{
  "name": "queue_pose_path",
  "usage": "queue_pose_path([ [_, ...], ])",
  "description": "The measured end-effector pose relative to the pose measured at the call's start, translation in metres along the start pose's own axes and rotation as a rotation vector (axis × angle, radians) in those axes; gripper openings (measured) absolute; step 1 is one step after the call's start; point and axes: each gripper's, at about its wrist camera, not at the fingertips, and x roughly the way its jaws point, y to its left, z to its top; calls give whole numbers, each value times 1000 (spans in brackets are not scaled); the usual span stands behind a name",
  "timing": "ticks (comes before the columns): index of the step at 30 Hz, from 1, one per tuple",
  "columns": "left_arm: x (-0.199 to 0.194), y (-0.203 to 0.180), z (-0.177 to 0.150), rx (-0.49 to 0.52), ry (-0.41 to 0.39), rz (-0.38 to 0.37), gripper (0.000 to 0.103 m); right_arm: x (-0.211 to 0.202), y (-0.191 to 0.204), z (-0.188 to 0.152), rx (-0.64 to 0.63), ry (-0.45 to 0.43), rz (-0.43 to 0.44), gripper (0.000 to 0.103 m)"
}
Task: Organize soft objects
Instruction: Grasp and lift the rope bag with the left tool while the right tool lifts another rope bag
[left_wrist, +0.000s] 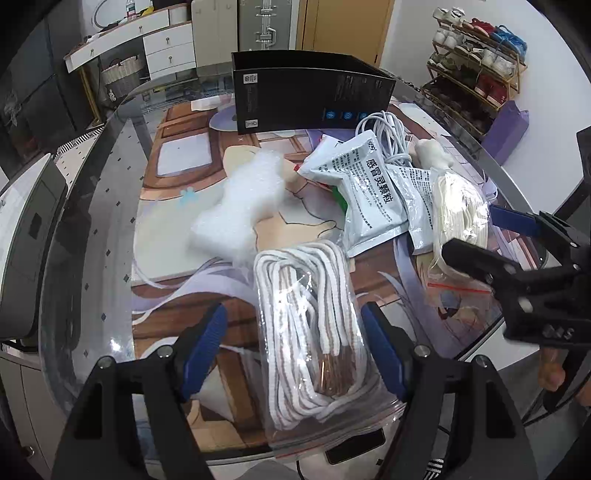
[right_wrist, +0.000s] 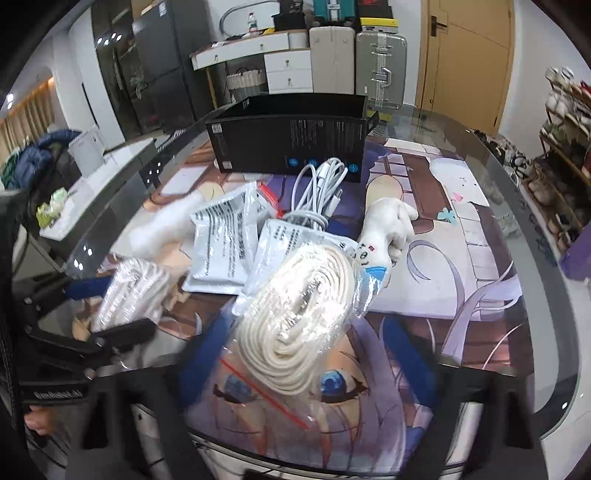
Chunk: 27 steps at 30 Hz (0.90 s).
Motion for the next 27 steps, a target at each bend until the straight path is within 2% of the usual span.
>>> queue_pose_path([
  [2,0,0,0,3,-1,10,75,2,-3,-3,-10,14,9,66],
  [3,0,0,0,4,2,15,73,1,-4,-5,-12,17,21,58],
  [5,-2,-4,0,2,-3,21,61,-4,-7,-9,-34,19,41,46],
  [6,-3,-5,1,6,-8,16,46,-7,-8,-10,-53,15,41,40],
  [7,-5,-6,1,12,-10,10,44,-10,-8,-11,-71,9,38,38],
  [9,-7,-7,2,12,-13,-18,38,-14,-11,-11,-81,3,49,23],
  [12,-12,-9,4,27,-34,-15,36,-21,-13,-11,-98,-2,77,16],
  [15,-20,-12,7,41,-67,-2,36,-22,-13,-12,-89,9,90,16],
  [17,-22,-13,9,45,-80,11,36,-21,-13,-12,-73,9,75,20],
  [19,-21,-14,9,47,-86,24,36,-20,-12,-13,-59,4,64,35],
  [21,-16,-15,9,47,-74,17,36,-21,-12,-13,-34,-15,76,77],
  [22,-14,-15,9,42,-65,8,36,-23,-11,-13,-20,-33,77,83],
  [27,-13,-17,7,45,-59,1,36,-13,4,-11,-56,-32,32,85],
])
